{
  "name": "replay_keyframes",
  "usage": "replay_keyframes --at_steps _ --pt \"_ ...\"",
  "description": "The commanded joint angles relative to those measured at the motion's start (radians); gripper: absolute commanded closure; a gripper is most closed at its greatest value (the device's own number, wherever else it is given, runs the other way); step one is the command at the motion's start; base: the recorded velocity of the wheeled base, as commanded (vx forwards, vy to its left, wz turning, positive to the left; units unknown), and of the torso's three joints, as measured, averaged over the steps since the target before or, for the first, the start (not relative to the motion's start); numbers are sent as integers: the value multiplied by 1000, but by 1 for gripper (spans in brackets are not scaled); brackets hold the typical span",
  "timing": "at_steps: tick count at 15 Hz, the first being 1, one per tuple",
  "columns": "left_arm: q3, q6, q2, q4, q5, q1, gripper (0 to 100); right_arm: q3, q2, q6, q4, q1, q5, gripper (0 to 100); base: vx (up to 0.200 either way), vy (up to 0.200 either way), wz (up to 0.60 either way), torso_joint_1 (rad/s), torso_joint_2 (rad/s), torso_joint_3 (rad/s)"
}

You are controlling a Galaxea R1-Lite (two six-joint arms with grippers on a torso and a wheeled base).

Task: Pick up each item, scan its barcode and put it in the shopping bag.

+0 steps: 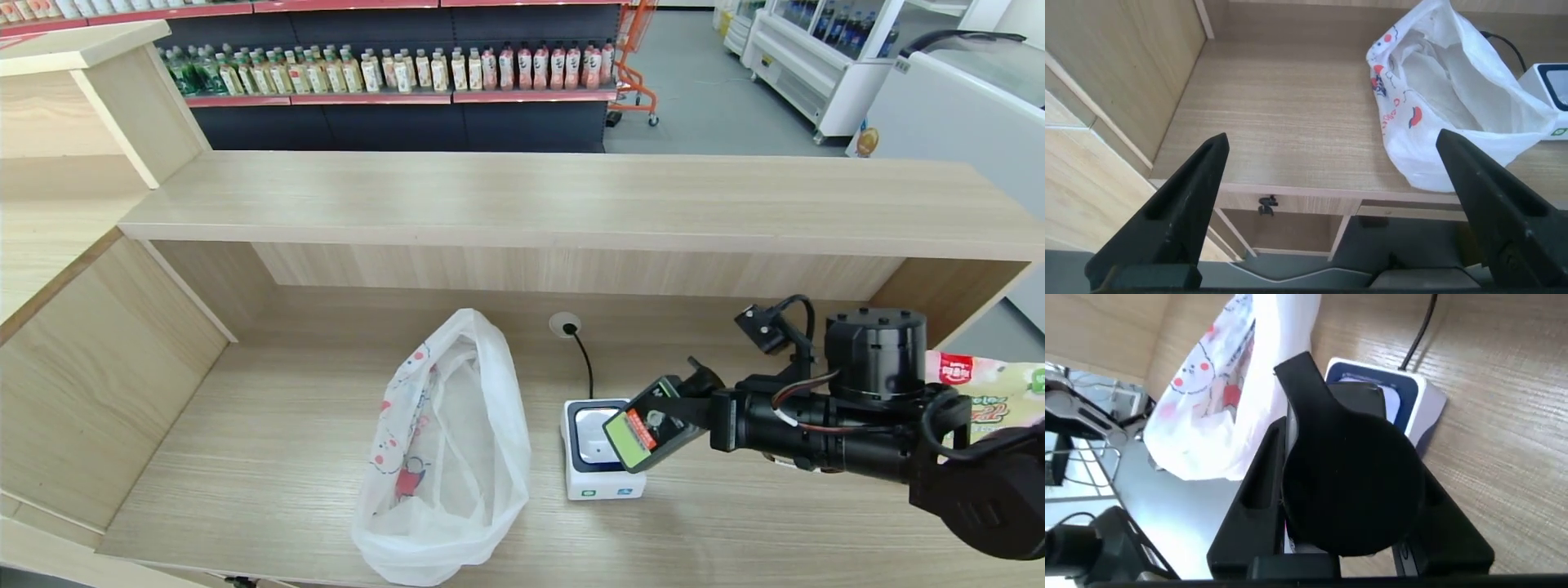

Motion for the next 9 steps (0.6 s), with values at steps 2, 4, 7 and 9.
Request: replay_keyframes --at_steps 2,4,7,9 --pt "0 0 0 0 0 -1 0 -11 61 -22 -2 0 -13 100 0 0 0 0 0 0" --pt "0 0 0 0 0 -1 0 -42 96 -19 -26 17 -12 100 0 0 0 0 0 0" --pt "0 0 0 0 0 -1 0 -80 145 -10 -91 40 -6 100 0 0 0 0 0 0" --pt "0 0 0 0 0 -1 0 -114 186 -12 -94 55 -7 100 0 0 0 0 0 0"
